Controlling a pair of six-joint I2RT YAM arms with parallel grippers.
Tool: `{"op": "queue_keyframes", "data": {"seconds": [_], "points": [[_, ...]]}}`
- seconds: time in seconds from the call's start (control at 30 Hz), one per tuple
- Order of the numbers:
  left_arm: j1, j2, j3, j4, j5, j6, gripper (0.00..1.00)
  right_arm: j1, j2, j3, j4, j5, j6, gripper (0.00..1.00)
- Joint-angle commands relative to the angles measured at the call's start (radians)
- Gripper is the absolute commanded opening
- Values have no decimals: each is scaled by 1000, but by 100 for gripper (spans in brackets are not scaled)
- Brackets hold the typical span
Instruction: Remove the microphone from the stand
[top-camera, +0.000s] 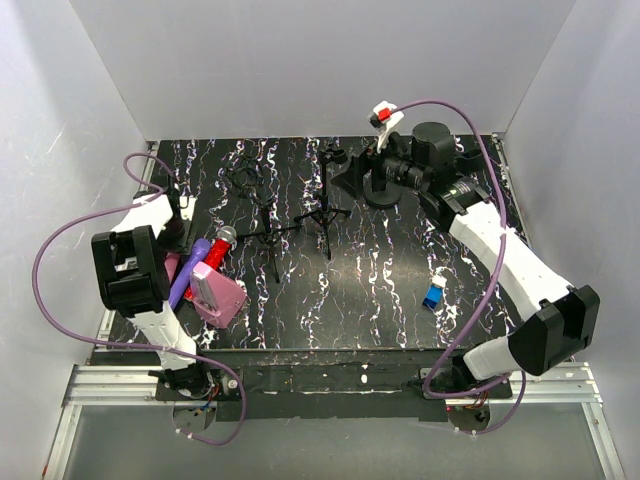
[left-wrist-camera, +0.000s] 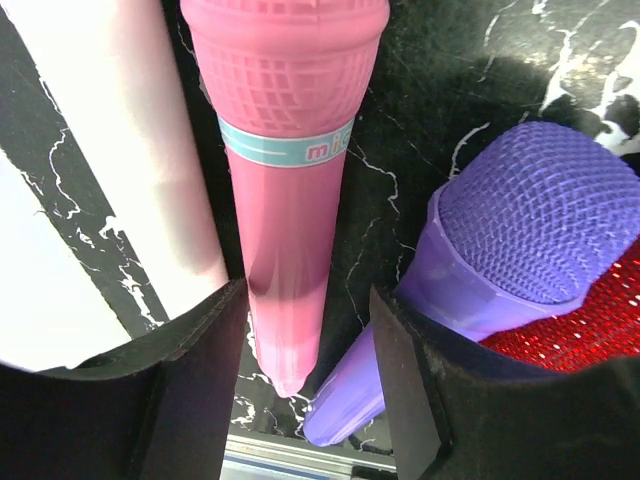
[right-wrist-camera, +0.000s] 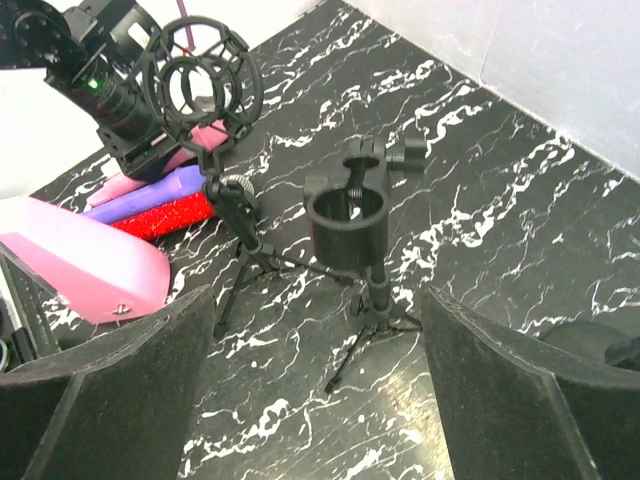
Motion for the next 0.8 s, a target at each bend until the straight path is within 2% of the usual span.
{"op": "queue_keyframes", "data": {"seconds": [0.0,0.1,0.17,0.3,0.43,0.57,0.77], "points": [[6,-66,73,-43,74,-36,52,-33,-68,-54,3,-36,53,89],[6,-104,116,-94,94,-42,52,-62,-124,-167,46,-94,55,89],[6,-140,148,-117,105,-42,52,-76,-163,-264,151,-142,39,89],[6,-239,185,-135,84,-54,56,-76,-135,-362,305,-183,12,87],[6,-324,250,-189,68,-65,68,-76,-25,-362,486,-173,51,82],[6,-359,364,-285,128,-60,77,-74,81,-338,662,-162,78,82],[6,-376,562,-364,244,-73,81,-74,222,-241,768,-217,117,81]]}}
